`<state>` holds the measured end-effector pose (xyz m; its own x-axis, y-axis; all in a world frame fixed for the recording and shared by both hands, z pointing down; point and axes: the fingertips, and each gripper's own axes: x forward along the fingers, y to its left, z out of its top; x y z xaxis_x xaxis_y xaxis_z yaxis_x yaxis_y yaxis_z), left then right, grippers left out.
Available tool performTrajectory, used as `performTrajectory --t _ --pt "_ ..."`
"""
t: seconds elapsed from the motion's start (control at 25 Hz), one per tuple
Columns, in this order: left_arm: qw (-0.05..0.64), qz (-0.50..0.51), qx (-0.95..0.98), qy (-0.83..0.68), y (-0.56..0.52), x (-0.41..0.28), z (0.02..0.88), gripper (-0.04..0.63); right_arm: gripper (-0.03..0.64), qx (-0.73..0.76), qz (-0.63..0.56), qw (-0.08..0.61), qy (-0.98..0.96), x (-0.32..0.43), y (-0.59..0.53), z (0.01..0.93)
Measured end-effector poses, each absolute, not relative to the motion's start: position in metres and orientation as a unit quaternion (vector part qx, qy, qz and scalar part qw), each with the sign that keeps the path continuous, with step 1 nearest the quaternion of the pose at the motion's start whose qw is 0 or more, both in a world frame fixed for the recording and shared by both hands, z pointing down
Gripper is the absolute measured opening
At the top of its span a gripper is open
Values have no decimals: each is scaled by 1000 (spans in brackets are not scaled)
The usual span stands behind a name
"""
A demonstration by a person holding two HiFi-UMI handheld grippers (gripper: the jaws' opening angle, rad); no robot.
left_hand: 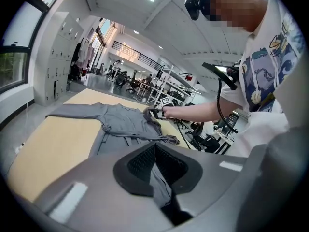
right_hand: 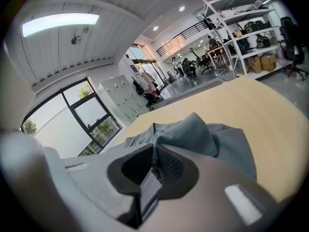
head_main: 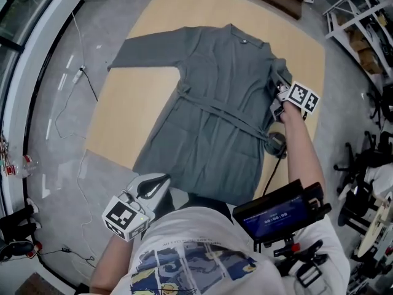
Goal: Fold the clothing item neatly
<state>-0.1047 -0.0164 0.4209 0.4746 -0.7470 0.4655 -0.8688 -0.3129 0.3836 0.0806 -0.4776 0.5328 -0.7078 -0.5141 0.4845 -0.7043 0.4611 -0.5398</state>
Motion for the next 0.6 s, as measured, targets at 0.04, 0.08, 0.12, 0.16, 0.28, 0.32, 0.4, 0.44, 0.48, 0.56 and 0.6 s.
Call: performTrajectory --t 0.04,0.08,0.12,0.16,0.28,0.32,0.4,0.44,0.48,0.56,0.6 --pt "303 98 801 -506 -14 -108 421 9 26 354 373 132 -847 69 -477 535" --pt "305 96 799 -510 -12 -111 422 9 26 349 373 137 -849 59 -476 537" --pt "306 94 796 -513 -10 -113 422 9 26 344 372 142 -851 49 -475 540" --pt "307 93 794 -517 -8 -115 423 9 26 339 371 146 -852 39 -475 543" --pt "310 89 786 -527 -4 -123 425 9 26 326 370 160 -855 10 -474 550" --pt "312 88 783 -531 -3 -125 425 9 26 321 369 165 -857 1 -473 553" --pt "316 85 776 -539 0 -130 427 9 26 311 365 176 -860 -17 -470 557" --pt "318 83 773 -543 2 -133 428 9 26 306 361 181 -862 -26 -469 559" --pt "320 81 770 -547 4 -135 430 9 26 301 358 186 -864 -35 -468 561" --pt "321 79 765 -553 9 -141 432 9 26 289 349 198 -869 -53 -465 564" --pt "323 78 762 -555 12 -143 433 9 26 283 343 205 -872 -62 -463 567"
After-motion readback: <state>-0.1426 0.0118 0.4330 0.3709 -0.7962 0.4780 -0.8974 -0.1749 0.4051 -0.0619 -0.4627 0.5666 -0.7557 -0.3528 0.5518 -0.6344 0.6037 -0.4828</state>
